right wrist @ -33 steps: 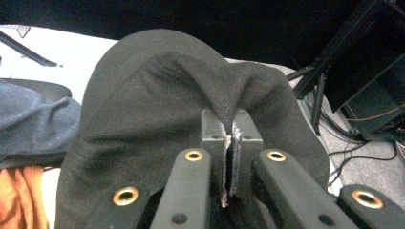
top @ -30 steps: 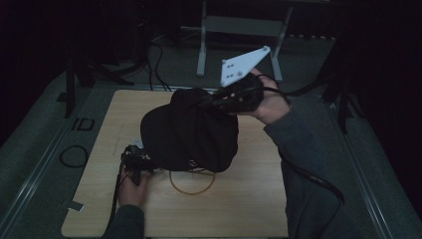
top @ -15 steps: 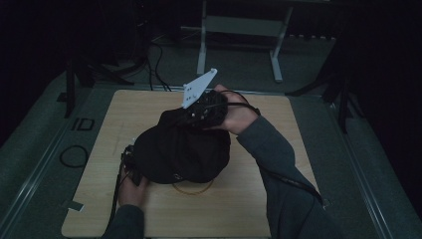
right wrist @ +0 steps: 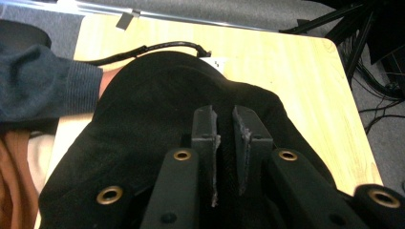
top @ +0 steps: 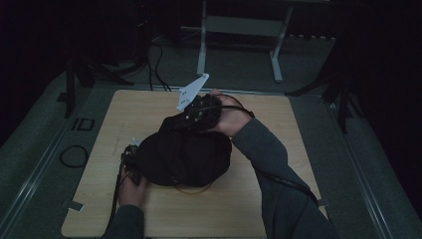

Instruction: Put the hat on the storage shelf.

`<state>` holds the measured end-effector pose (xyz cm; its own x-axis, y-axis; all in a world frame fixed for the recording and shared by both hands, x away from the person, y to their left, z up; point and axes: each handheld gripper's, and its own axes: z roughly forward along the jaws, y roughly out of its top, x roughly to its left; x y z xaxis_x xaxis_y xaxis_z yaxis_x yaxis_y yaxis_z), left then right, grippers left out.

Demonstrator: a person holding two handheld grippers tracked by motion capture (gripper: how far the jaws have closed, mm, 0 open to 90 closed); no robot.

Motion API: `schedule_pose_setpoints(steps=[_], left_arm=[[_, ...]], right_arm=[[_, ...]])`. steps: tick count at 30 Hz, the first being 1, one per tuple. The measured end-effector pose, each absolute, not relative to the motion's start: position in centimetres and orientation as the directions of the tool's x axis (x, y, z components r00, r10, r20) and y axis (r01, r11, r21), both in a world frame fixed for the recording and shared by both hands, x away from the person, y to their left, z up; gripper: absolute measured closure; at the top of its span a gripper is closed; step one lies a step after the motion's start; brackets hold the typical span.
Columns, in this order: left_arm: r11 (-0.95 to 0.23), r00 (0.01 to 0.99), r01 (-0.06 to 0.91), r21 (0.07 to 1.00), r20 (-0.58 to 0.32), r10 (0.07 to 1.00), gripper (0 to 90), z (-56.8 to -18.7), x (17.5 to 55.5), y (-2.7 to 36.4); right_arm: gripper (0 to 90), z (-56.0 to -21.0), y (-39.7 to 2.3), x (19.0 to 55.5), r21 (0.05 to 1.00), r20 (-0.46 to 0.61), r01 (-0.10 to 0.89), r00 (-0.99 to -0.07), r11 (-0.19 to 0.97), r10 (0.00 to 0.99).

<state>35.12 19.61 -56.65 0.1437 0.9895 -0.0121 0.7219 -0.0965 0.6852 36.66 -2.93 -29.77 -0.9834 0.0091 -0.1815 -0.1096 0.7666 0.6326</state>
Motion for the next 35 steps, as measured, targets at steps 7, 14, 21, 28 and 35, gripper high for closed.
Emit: schedule_pose_setpoints(steps=[7, 14, 21, 28, 35], left_arm=[[-0.096, 0.143, 0.722, 0.686, -0.012, 0.990, 3.3, -56.6, 35.1, 19.6], [-0.095, 0.143, 0.722, 0.686, -0.013, 0.990, 3.3, -56.6, 35.1, 19.6], [-0.095, 0.143, 0.721, 0.686, -0.013, 0.990, 3.3, -56.7, 35.1, 19.6], [-0.095, 0.142, 0.721, 0.686, -0.013, 0.990, 3.3, -56.7, 35.1, 19.6], [-0.095, 0.142, 0.721, 0.686, -0.013, 0.990, 3.3, -56.7, 35.1, 19.6]], right_arm=[[66.2, -29.6, -3.5, 36.8, 0.634, -0.195, -0.095, -0.980, 0.768, 0.039], [45.2, -29.2, -4.8, 37.7, 0.676, -0.157, -0.021, -0.981, 0.736, 0.116], [38.7, -28.4, -6.9, 38.1, 0.678, -0.123, 0.027, -0.981, 0.735, 0.149], [42.7, -28.8, -9.7, 38.5, 0.639, -0.103, 0.056, -0.982, 0.768, 0.158], [44.6, -29.1, -12.0, 38.6, 0.641, -0.091, 0.077, -0.980, 0.764, 0.175]])
